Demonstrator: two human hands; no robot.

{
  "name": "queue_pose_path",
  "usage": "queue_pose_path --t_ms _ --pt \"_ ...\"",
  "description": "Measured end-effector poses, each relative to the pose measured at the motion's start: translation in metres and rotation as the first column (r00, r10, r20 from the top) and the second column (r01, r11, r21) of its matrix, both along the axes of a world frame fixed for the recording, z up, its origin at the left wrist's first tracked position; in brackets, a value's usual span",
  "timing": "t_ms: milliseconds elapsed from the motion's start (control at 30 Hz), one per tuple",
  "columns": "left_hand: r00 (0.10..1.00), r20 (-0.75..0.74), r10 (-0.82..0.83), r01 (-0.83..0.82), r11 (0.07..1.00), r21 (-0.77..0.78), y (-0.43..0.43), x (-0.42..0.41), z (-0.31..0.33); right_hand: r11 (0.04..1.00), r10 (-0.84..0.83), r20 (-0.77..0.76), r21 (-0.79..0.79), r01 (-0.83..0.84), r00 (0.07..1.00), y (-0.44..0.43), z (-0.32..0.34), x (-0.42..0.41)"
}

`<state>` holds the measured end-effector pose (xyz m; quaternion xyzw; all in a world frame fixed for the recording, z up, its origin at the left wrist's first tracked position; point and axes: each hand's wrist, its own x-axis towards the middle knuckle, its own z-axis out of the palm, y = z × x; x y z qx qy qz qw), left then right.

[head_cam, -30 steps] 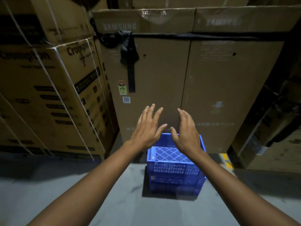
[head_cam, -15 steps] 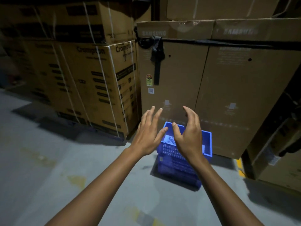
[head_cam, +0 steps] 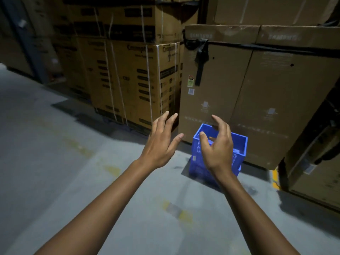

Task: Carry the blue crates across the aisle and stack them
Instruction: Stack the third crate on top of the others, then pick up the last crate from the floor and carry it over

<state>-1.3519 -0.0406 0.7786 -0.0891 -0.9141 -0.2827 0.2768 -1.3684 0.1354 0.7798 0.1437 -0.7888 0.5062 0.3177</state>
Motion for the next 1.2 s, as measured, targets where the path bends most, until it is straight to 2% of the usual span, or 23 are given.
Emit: queue_pose_path --t_ms 200,433,567,867,1200 --pt "0.984 0.079 0.158 -0.158 0.987 -0.015 -0.033 0.142 -0.016 0.990 0.136 0.086 0.031 -0.139 0.987 -0.040 0.003 0.122" --pt "0.944 0.058 0.324 -0.323 0.946 -0.027 -0.040 0.276 -0.005 0.944 0.326 0.092 0.007 -0.329 0.941 -0.055 0.011 0.233" --pt "0.899 0.027 0.437 -0.435 0.899 -0.039 -0.028 0.358 -0.005 0.893 0.445 0.103 0.019 -0.449 0.890 -0.050 0.005 0.296" --pt "0.792 0.116 0.600 -0.603 0.797 -0.005 0.002 0.538 -0.047 0.775 0.624 0.216 -0.051 -0.630 0.751 -0.035 -0.041 0.441" --pt "0.645 0.050 0.763 -0.762 0.647 -0.036 -0.057 0.726 -0.033 0.573 0.809 0.183 -0.034 -0.819 0.558 -0.121 -0.033 0.594"
